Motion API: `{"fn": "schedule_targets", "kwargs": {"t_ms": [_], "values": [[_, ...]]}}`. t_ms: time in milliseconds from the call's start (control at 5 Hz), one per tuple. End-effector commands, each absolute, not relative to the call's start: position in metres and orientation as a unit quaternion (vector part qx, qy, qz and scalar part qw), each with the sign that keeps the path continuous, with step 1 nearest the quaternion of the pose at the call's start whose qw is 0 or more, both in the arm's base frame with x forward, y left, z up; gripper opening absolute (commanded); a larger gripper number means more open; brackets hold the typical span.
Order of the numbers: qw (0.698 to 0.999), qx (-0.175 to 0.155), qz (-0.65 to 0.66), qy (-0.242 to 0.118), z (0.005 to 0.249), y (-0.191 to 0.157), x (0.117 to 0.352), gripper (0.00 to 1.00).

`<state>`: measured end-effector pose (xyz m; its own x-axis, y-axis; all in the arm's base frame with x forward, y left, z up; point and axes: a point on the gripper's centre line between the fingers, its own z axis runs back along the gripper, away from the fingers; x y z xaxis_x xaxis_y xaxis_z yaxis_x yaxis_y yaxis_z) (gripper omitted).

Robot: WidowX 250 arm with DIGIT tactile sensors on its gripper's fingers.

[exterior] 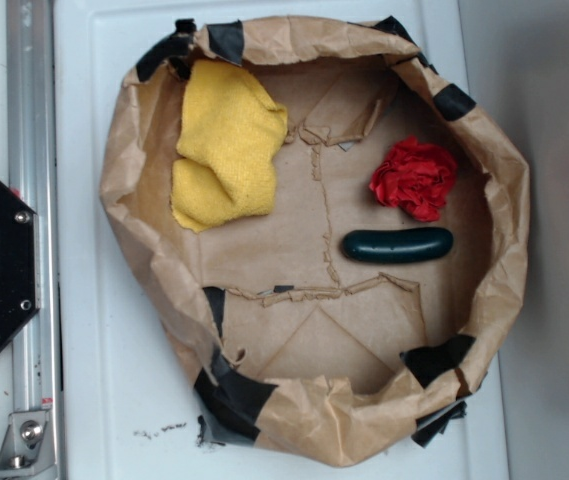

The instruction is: Grab the yellow cloth.

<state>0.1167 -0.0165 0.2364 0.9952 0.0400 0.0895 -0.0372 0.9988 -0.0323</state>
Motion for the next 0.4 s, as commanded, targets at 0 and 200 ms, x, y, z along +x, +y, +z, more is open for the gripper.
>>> {"fn": "schedule_targets", "kwargs": {"t_ms": [0, 200], "values": [[0.999, -0.015, 0.019, -0.045, 0.236, -0.017, 0.117, 1.0], [0.994, 0.028, -0.003, -0.109, 0.199, 0.022, 0.167, 1.0]]}}
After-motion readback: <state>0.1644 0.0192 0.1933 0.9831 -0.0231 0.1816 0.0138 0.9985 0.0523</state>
